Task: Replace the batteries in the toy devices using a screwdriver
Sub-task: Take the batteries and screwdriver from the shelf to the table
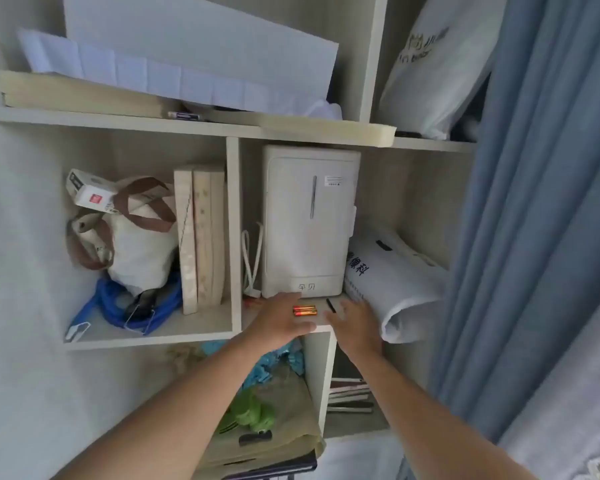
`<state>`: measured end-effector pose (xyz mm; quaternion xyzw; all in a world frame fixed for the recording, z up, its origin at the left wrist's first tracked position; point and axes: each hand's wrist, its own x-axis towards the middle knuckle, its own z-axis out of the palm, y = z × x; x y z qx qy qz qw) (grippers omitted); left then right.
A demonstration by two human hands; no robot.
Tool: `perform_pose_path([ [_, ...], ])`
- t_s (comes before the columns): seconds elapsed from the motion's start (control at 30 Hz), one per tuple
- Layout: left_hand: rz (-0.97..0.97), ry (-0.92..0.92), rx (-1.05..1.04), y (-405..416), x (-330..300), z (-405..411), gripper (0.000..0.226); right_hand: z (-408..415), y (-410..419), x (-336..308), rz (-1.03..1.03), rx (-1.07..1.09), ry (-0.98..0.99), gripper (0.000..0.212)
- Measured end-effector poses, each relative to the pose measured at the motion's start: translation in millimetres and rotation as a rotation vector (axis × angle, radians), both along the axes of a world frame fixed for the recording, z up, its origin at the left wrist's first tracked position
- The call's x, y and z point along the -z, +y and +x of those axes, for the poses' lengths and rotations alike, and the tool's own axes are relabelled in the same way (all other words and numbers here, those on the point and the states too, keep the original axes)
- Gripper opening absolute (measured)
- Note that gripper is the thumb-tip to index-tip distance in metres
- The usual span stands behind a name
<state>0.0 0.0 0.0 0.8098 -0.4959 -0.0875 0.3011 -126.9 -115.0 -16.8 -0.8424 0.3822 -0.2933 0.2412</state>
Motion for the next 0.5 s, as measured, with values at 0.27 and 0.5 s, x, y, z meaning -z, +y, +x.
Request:
perform_pose_path([
  [0.27, 0.038, -0.408, 0.017, -26.1, 35.9, 13.8, 0.068, 21.3, -7.6, 11.4, -0.033, 0.183, 0.043, 0.037],
  [0.5, -0.244, -0.627, -0.053, -16.4, 57.1, -3.1, 0.048, 22.1, 0.3, 17.9, 0.027, 0.198, -0.062, 0.019],
])
